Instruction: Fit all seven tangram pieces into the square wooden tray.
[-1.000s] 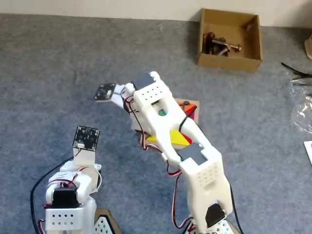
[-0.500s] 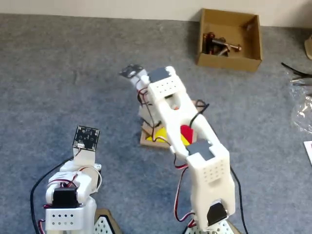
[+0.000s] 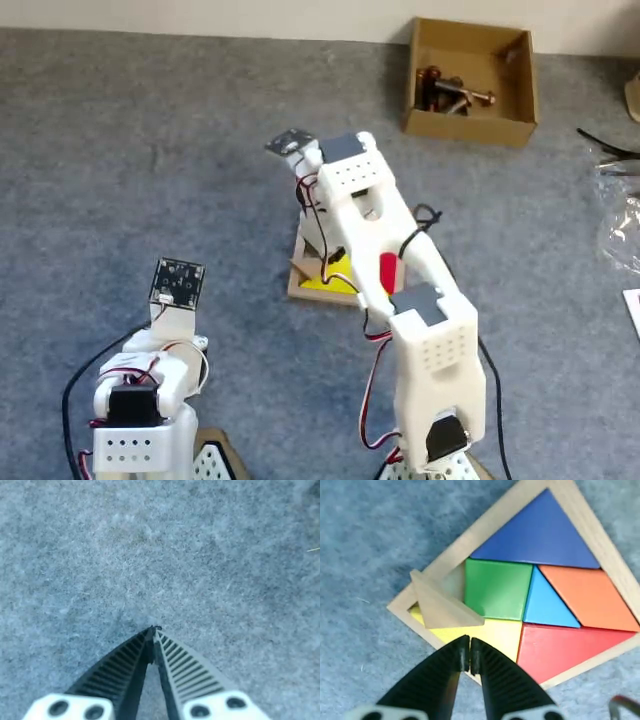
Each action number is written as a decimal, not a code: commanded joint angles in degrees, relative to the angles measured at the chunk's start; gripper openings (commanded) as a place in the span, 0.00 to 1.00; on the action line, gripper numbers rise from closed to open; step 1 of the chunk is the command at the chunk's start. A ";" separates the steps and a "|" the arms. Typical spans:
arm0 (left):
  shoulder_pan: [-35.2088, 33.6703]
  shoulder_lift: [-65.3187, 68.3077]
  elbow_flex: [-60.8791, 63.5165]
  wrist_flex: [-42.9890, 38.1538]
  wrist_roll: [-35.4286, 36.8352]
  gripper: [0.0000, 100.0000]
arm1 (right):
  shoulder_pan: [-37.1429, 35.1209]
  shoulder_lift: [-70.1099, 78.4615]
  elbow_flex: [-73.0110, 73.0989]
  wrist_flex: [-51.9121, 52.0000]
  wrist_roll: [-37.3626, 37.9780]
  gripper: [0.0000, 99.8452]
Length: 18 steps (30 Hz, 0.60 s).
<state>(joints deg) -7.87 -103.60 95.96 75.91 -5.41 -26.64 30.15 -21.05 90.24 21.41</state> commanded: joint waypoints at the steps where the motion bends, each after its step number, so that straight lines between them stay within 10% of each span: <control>1: 1.27 -0.31 1.19 0.09 0.18 0.01 | 1.01 -1.19 1.45 0.13 -0.44 0.00; 18: 1.27 -0.31 1.19 0.09 0.18 0.01 | 1.01 -1.19 6.81 -12.26 0.00 0.00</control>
<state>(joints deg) -7.87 -103.60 95.96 75.91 -5.41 -26.64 30.15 -14.02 81.27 21.41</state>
